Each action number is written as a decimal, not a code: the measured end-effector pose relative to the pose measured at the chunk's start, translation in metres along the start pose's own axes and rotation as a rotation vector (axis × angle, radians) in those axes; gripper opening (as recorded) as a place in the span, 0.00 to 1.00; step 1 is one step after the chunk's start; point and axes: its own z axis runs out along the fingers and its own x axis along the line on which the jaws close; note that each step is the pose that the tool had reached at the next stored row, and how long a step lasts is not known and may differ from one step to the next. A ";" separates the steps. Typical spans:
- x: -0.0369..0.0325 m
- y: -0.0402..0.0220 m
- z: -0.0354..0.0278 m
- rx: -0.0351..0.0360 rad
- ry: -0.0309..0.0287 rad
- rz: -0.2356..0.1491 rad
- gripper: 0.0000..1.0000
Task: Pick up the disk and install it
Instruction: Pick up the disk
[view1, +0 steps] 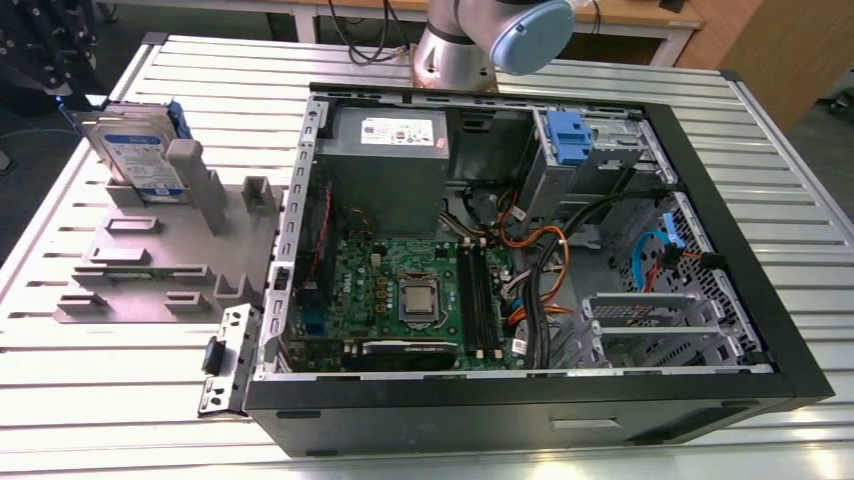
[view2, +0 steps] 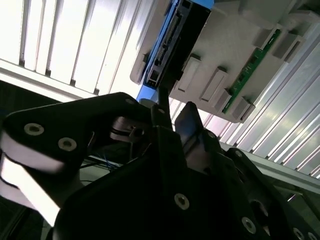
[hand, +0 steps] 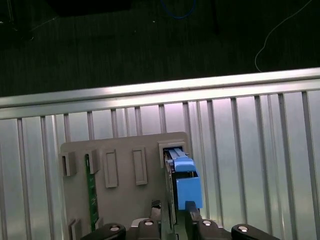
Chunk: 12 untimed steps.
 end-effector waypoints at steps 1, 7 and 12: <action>-0.0004 0.0004 0.0003 0.0000 0.0000 0.000 0.35; -0.0050 0.0057 0.0041 -0.0002 0.0001 -0.003 0.53; -0.0077 0.0108 0.0076 -0.0004 -0.0018 -0.011 0.53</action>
